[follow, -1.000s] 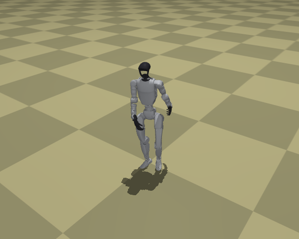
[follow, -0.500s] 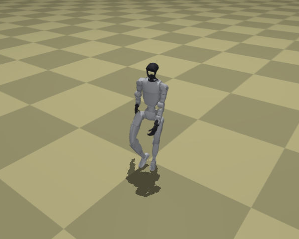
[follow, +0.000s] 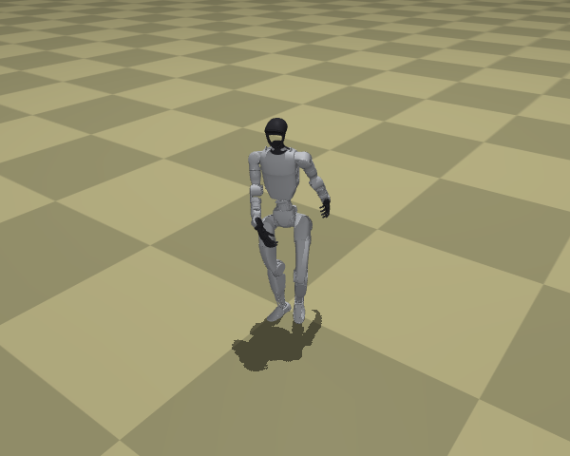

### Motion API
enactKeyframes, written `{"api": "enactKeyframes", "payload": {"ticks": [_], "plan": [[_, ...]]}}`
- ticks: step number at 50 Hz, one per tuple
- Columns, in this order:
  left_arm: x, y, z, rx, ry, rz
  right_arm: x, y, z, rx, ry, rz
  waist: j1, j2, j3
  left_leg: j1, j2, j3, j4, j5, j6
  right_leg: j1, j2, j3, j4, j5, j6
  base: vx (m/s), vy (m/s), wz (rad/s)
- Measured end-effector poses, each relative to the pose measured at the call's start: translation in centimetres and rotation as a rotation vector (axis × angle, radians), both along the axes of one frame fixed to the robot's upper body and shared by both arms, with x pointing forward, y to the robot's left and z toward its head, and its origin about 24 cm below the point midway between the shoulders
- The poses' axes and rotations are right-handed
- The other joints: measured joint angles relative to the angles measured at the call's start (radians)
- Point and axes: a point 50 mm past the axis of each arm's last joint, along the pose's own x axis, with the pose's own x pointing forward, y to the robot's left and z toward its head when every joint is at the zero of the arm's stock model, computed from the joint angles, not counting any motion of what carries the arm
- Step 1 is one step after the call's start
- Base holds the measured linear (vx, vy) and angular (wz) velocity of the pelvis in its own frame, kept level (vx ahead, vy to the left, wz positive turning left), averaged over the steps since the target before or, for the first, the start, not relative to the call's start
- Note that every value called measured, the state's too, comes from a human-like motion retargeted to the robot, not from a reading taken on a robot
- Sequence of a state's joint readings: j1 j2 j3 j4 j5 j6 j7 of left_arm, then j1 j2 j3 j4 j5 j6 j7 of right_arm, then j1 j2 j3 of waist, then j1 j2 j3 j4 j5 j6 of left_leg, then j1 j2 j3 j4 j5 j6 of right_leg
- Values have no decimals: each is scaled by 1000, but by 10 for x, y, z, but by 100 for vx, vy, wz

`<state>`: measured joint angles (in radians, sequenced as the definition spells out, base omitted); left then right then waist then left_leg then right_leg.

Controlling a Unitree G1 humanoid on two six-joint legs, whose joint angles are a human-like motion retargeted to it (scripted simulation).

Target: Upper body actions

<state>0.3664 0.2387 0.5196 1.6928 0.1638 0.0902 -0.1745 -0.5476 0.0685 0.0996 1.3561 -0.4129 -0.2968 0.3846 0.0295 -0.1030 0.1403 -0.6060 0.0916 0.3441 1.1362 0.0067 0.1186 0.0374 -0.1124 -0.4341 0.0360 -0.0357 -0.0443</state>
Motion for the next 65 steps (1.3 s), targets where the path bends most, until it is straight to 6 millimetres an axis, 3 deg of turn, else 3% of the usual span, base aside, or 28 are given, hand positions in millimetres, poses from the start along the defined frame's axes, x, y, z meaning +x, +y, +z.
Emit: {"api": "enactKeyframes", "payload": {"ticks": [2, 5, 8, 10, 12, 14, 17, 20, 22, 25, 29, 32, 35, 38, 40, 42, 43, 45, 48, 50, 51, 55, 57, 59, 62, 65], "plan": [[6, -3, -3, -14, -13, -17, -14, -8, -12, -30, 32, 12, 0, 12, -26, 44, -21, -22, -63, 14, -26, 2, 6, -6, -9, -1, 4, 17, 8, 11], [29, -7, -13, -44, -54, -54, -56, -29, -44, -137, 161, 2, -2, 14, -60, 191, -58, -40, -258, 49, -61, 13, 7, -22, -6, -13, 13, 20, 8, 8], [77, -11, -29, -41, -173, -131, -120, -60, -78, -240, 372, -97, -1, 29, -77, 410, -113, -85, -599, 83, -114, 27, 35, -24, 31, -49, 19, 21, 6, -9], [117, -12, -38, -3, -277, -211, -173, -80, -94, -310, 532, -187, -26, 51, -86, 551, -148, -111, -819, -76, -103, 31, 68, -40, 83, -86, 24, 25, 6, 15], [162, -17, -43, 23, -393, -311, -228, -105, -101, -404, 681, -289, -83, 89, -93, 640, -125, -99, -998, -130, -61, 17, 90, -92, 179, -74, 27, 26, 9, 78], [223, -26, -43, -6, -543, -397, -270, -133, -99, -519, 783, -380, -142, 119, -93, 648, -119, -177, -1081, -98, -44, -63, 53, -166, 358, 73, 24, -7, 12, 22], [325, -41, -21, -63, -840, -533, -306, -168, -90, -673, 837, -556, -137, 124, -19, 641, -96, -141, -1129, -69, -43, -337, -11, -40, 770, 278, -4, -36, 8, -62], [403, -50, 17, -68, -1126, -662, -352, -196, -75, -798, 919, -720, -171, 116, 10, 635, -104, -140, -1150, -59, -33, -534, -88, -33, 1058, 191, -56, -22, 7, -8], [434, -48, 39, -7, -1252, -707, -374, -209, -65, -875, 982, -777, -227, 112, 21, 619, -103, -159, -1137, -62, -29, -608, -117, -46, 1142, 172, -69, -8, 3, 26], [449, -58, 51, 93, -1339, -716, -403, -212, -54, -949, 1008, -876, -229, 133, 2, 603, -75, -161, -1124, -70, -33, -658, -81, -34, 1148, 173, -46, 6, -4, -10], [440, -62, 44, 65, -1352, -683, -411, -201, -55, -900, 1004, -936, -193, 121, -13, 632, -81, -131, -1133, -86, -37, -554, -66, -31, 1029, 181, -41, 7, -5, -36], [402, -57, 17, -3, -1211, -684, -404, -188, -62, -848, 1039, -890, -156, 126, -46, 648, -79, -100, -1128, -109, -46, -407, -4, -1, 824, 205, -31, 11, -4, -49], [334, -50, -18, -38, -986, -616, -384, -173, -73, -785, 1033, -812, -133, 129, -92, 647, -82, -95, -1081, -148, -58, -208, 78, 49, 500, 205, 32, 20, -8, -7], [241, -33, -43, -36, -726, -452, -337, -153, -89, -699, 949, -687, -122, 102, -117, 603, -95, -73, -914, -163, -77, 7, 77, -88, 191, -58, 27, 15, -8, -9], [168, -22, -46, -37, -511, -306, -278, -131, -99, -591, 845, -549, -92, 34, -138, 465, -73, -3, -608, 22, -117, 21, 27, -84, 64, -67, 6, -10, -13, -62], [117, -12, -40, -29, -335, -193, -205, -106, -99, -447, 710, -423, -26, 22, -111, 222, 20, 2, -239, 133, -36, -7, 1, -9, 78, -52, 27, -35, -19, -46], [96, -10, -35, -15, -255, -137, -164, -91, -93, -367, 620, -364, -40, 28, -81, 101, 5, -56, -99, 125, 12, -13, -3, -31, 82, -39, 27, -46, -21, 47], [57, -8, -23, 9, -119, -20, -85, -61, -66, -223, 413, -260, -4, 25, -15, -65, 119, -3, 161, 34, 90, -24, 5, -27, 92, -29, 7, -47, -21, 11], [15, -15, -8, -22, -7, 100, 1, -22, -10, -52, 108, -181, 59, -10, 76, -207, 188, 81, 367, -101, 140, 10, 19, 1, 68, -27, -45, -29, -25, -65], [-5, -17, 1, -24, 23, 115, 38, -6, 30, 61, -54, -152, 95, -20, 107, -315, 146, 95, 439, -134, 141, 21, 25, 42, 61, -26, -64, 1, -4, -47], [-16, -17, 5, -19, 46, 113, 46, -2, 43, 102, -102, -137, 109, -29, 105, -348, 109, 117, 431, -117, 140, 20, 16, 60, 61, -23, -66, 18, 19, -28], [-44, -19, 21, 13, 127, 143, 56, 11, 65, 155, -224, -54, 141, -74, 50, -360, 57, 218, 341, -84, 92, -8, -36, 92, 80, -26, -57, 20, 19, -19], [-34, -17, 15, 26, 102, 153, 52, 13, 61, 135, -236, -40, 116, -75, 34, -316, 59, 206, 306, -80, 80, -7, -27, 89, 78, -32, -55, 4, -3, 45], [-10, -11, 3, 32, 29, 128, 39, 8, 44, 105, -197, -50, 86, -54, 12, -231, 64, 158, 245, -63, 53, 8, 4, 63, 55, -34, -51, 3, -2, 67], [32, -3, -15, 30, -90, 45, -2, -11, -2, 23, -26, -82, 63, -49, -48, -32, 33, 121, 39, -12, 9, 12, 9, 44, 39, -44, -32, 20, 4, 32], [83, 0, -30, 42, -209, -76, -77, -43, -58, -122, 239, -146, 49, -38, -106, 246, -43, 84, -319, 48, -34, 18, 8, 23, 62, -71, -5, 32, 8, 12]]}}
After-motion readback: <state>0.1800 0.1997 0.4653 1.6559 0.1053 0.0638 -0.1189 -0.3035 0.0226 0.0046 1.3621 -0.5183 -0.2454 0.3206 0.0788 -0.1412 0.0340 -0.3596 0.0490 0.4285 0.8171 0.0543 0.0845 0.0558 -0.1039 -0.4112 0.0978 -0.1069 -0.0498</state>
